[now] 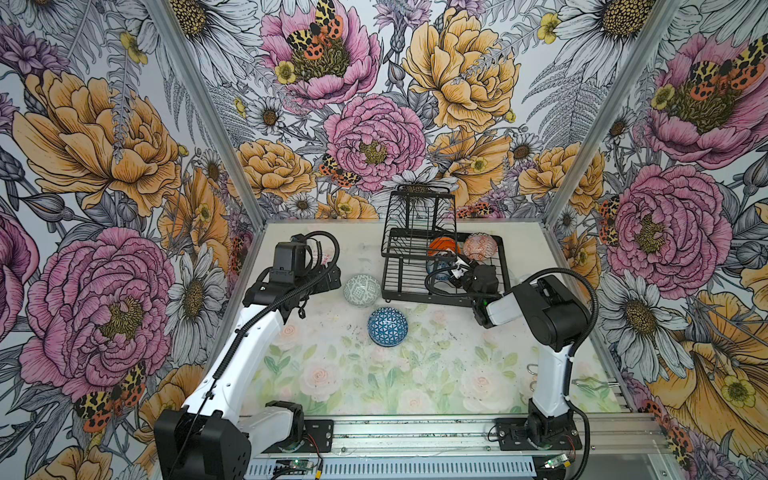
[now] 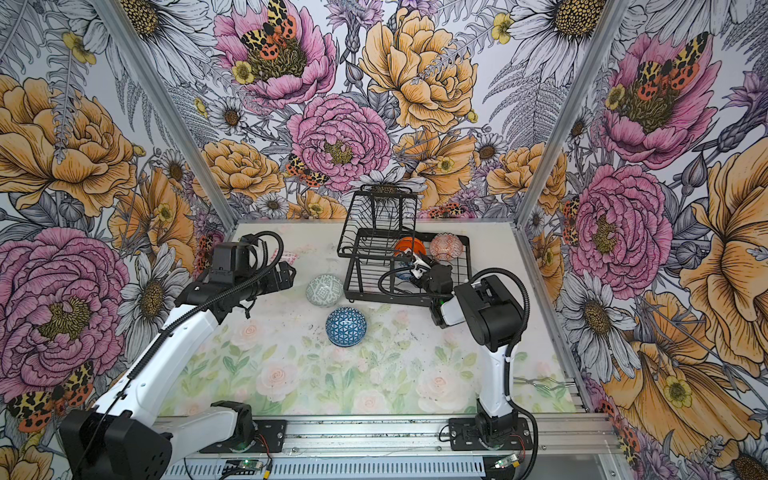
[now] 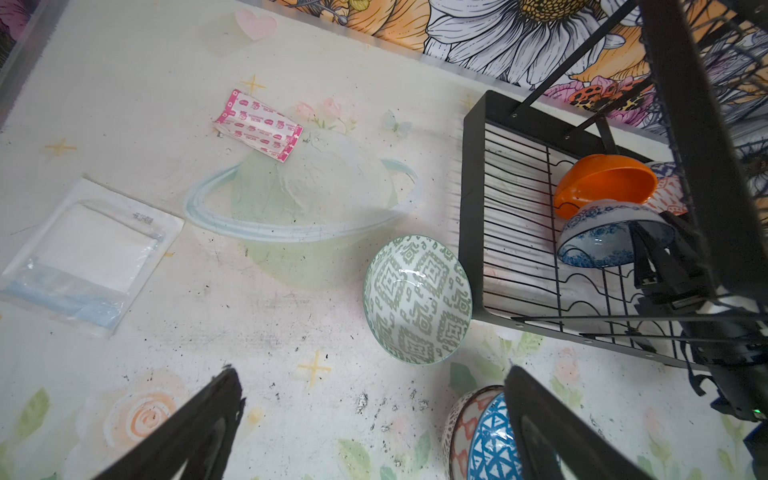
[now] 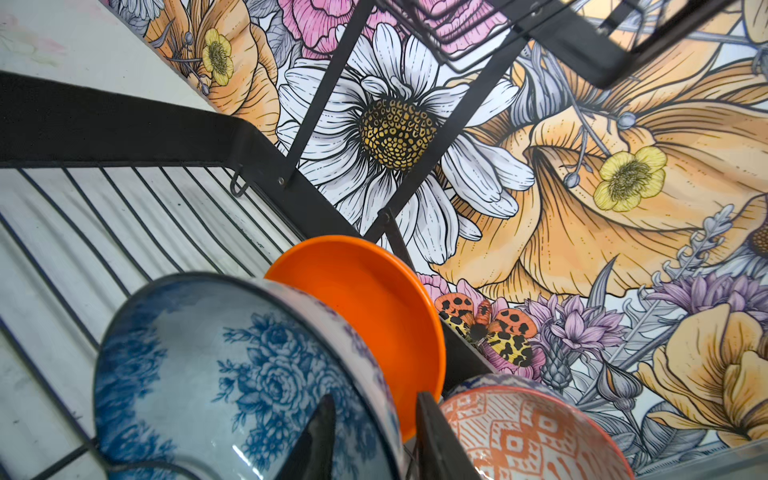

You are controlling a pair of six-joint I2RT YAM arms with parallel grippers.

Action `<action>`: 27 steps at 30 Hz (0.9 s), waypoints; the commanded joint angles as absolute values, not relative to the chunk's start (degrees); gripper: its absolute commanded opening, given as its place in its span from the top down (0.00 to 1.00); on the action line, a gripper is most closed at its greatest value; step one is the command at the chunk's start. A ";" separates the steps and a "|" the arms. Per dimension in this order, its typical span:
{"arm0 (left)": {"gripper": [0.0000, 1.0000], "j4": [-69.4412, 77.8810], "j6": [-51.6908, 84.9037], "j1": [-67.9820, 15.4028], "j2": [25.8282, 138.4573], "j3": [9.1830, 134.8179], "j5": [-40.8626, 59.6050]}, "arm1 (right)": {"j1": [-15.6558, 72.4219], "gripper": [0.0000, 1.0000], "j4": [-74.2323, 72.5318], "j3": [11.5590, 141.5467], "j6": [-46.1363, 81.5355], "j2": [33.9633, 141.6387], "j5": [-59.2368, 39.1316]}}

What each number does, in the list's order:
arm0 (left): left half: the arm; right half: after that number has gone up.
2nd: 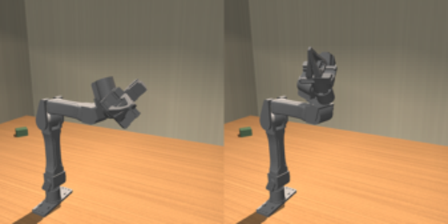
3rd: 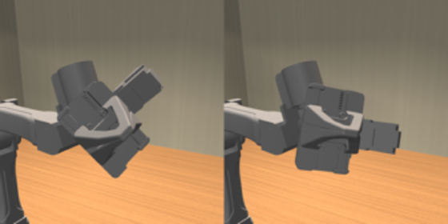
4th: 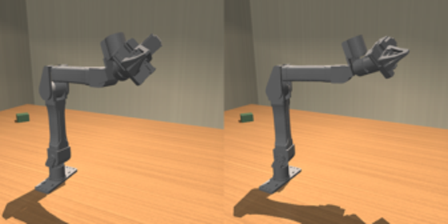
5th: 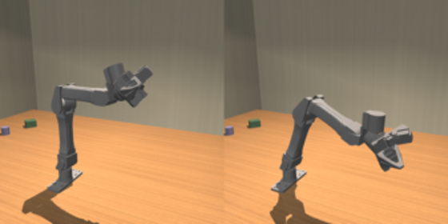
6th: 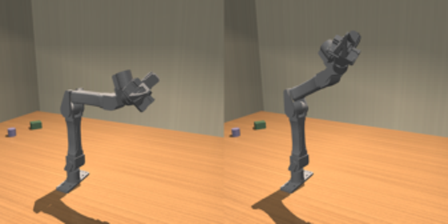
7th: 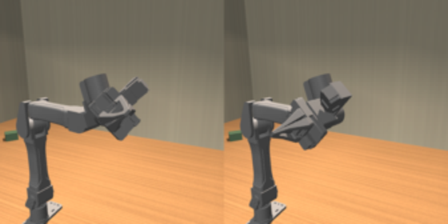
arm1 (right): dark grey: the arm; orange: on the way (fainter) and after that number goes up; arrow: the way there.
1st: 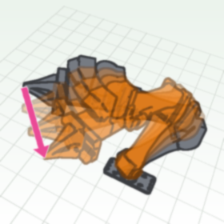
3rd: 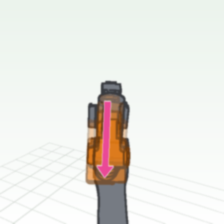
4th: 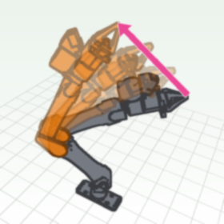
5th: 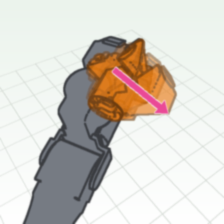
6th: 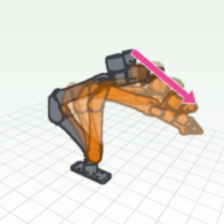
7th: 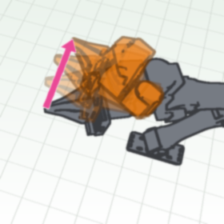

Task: Load the bowls into the dish rack
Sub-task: 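Open the right gripper and withdraw it from the rack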

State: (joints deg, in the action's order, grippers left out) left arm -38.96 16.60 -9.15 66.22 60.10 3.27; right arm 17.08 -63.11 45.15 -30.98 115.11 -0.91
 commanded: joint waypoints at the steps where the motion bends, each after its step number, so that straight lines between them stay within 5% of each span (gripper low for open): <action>1: 0.01 -37.79 16.51 -9.49 64.49 61.08 4.48 | 17.57 0.59 -62.79 44.48 -30.51 111.36 -0.31; 9: 0.01 -37.79 16.28 -9.47 64.00 59.69 5.40 | 17.61 0.47 -60.05 40.78 -30.39 103.91 3.28; 15: 0.01 -37.79 16.21 -9.75 64.92 58.63 6.84 | 17.50 0.01 -60.29 33.36 -28.49 97.03 6.22; 27: 0.01 -36.35 16.67 -10.19 67.94 56.52 7.12 | 18.32 0.00 -52.45 30.01 -26.94 92.39 15.73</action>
